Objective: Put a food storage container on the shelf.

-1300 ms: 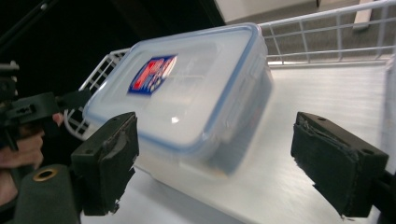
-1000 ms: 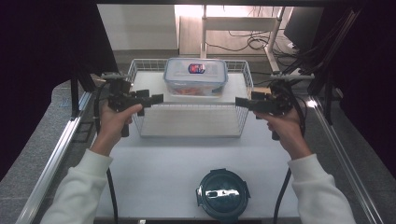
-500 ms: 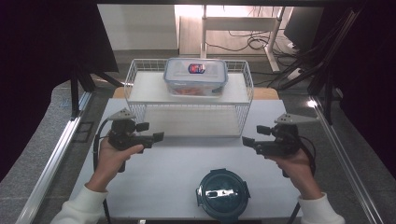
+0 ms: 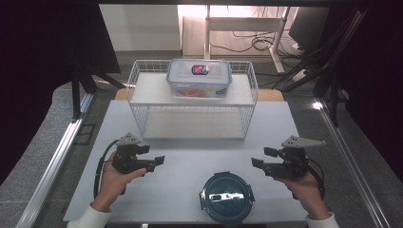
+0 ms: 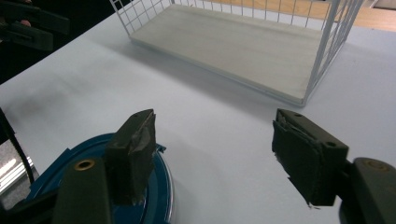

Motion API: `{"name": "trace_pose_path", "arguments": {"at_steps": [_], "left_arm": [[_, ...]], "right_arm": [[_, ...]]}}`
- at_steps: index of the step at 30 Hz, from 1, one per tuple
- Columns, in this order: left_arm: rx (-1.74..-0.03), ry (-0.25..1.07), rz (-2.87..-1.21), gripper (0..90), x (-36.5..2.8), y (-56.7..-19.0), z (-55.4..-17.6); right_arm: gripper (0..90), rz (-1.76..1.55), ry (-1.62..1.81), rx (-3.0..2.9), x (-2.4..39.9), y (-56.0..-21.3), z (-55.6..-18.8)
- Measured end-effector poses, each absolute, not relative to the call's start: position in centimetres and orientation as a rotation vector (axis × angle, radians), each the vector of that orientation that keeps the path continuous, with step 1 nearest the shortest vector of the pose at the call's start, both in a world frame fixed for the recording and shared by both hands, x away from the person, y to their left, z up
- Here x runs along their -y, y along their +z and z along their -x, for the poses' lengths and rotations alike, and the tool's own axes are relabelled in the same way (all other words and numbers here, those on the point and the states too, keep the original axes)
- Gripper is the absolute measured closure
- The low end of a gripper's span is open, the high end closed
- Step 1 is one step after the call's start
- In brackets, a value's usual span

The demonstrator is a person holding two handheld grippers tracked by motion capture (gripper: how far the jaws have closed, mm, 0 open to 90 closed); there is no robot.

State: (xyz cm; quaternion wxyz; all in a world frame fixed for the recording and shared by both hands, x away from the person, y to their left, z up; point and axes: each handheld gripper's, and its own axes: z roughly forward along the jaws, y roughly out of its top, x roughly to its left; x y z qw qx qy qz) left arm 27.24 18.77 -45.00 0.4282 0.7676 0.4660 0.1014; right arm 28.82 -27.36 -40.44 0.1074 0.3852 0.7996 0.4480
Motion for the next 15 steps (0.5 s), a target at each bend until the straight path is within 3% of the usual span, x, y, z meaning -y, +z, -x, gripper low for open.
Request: {"name": "trace_pose_path", "arguments": {"at_steps": [15], "left_arm": [[-1.188, 0.236, -1.935, 23.3, -18.5, -46.1, -27.3]], "right_arm": [[37.5, -1.162, 1.261, -2.379, 27.4, -41.5, -27.9]]}}
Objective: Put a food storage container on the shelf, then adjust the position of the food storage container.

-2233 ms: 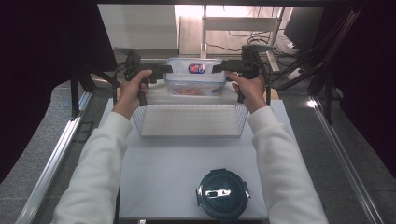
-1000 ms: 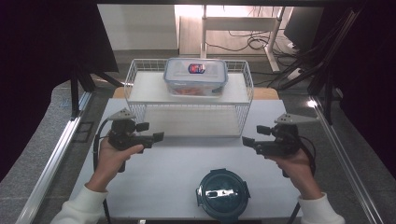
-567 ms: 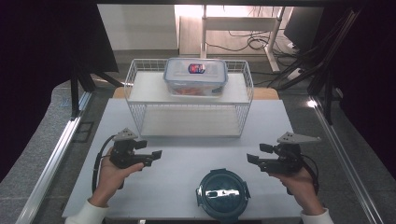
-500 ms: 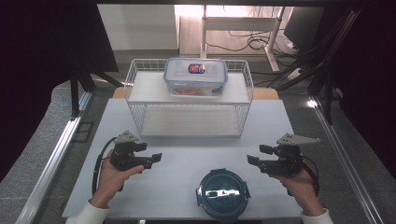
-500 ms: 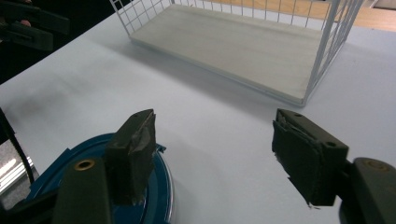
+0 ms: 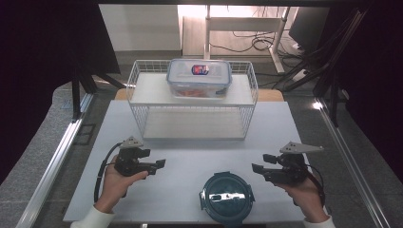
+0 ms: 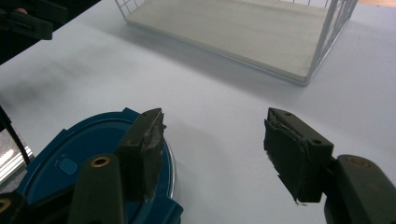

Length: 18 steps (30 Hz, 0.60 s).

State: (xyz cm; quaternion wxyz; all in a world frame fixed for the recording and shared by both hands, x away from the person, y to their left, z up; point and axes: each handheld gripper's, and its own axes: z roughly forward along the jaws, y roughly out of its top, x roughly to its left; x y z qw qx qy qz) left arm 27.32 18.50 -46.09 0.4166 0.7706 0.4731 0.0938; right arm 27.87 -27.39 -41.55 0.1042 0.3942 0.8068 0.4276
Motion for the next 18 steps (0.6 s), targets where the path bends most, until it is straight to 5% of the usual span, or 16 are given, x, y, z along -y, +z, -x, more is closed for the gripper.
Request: {"name": "trace_pose_path", "arguments": {"at_steps": [9, 15, 18], "left_arm": [[-1.199, 0.220, -1.950, 23.1, -18.4, -46.7, -27.2], [-1.206, 0.219, -1.985, 22.4, -18.3, -47.5, -27.0], [-1.210, 0.207, -1.987, 22.3, -18.3, -47.7, -27.0]], "right_arm": [[51.9, -1.186, 1.176, -2.394, 28.2, -42.1, -27.3], [80.1, -1.194, 1.069, -2.474, 29.4, -43.1, -25.1], [86.6, -1.184, 1.019, -2.478, 29.4, -43.7, -23.8]]}}
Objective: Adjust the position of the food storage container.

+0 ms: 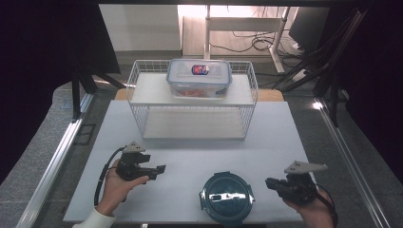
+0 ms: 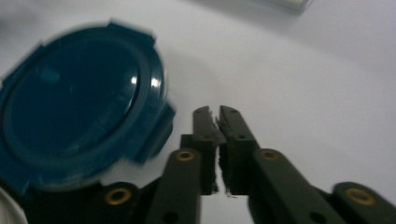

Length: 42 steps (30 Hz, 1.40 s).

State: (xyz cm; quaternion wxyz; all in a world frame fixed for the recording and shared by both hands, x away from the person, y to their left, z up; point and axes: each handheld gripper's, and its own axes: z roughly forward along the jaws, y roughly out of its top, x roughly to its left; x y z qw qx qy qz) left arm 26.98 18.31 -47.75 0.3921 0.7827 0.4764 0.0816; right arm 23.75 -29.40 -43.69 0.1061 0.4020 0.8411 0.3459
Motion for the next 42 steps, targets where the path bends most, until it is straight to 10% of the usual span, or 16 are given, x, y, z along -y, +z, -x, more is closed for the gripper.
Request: {"name": "trace_pose_path", "arguments": {"at_steps": [17, 42], "left_arm": [[-1.231, 0.188, -2.005, 21.7, -18.6, -48.5, -27.4], [-1.241, 0.174, -2.006, 21.4, -19.2, -48.7, -27.7]], "right_arm": [[88.7, -0.863, 0.775, -2.861, 23.1, -48.8, -18.4], [88.8, -0.899, 0.845, -2.808, 20.8, -49.4, -21.1]]}}
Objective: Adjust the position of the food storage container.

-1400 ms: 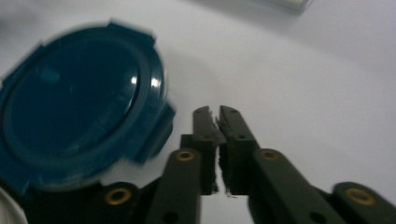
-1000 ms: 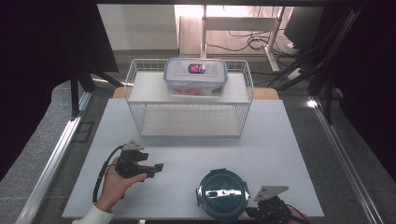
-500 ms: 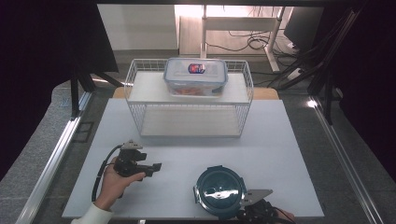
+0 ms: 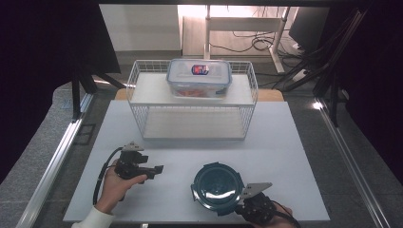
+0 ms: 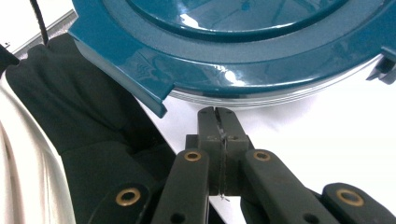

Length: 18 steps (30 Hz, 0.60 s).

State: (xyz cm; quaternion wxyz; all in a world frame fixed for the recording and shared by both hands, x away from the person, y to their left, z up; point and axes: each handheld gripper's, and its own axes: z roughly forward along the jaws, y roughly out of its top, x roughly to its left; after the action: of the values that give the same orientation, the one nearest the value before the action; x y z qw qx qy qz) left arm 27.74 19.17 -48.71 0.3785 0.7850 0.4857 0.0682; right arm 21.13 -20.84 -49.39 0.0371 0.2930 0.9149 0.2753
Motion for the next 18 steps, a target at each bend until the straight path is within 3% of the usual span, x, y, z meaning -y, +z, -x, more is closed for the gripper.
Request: {"name": "trace_pose_path", "arguments": {"at_steps": [18], "left_arm": [[-1.260, 0.160, -1.981, 21.1, -19.7, -48.6, -27.8]], "right_arm": [[88.9, -0.842, 0.890, -2.868, 17.2, -49.7, -24.1]]}}
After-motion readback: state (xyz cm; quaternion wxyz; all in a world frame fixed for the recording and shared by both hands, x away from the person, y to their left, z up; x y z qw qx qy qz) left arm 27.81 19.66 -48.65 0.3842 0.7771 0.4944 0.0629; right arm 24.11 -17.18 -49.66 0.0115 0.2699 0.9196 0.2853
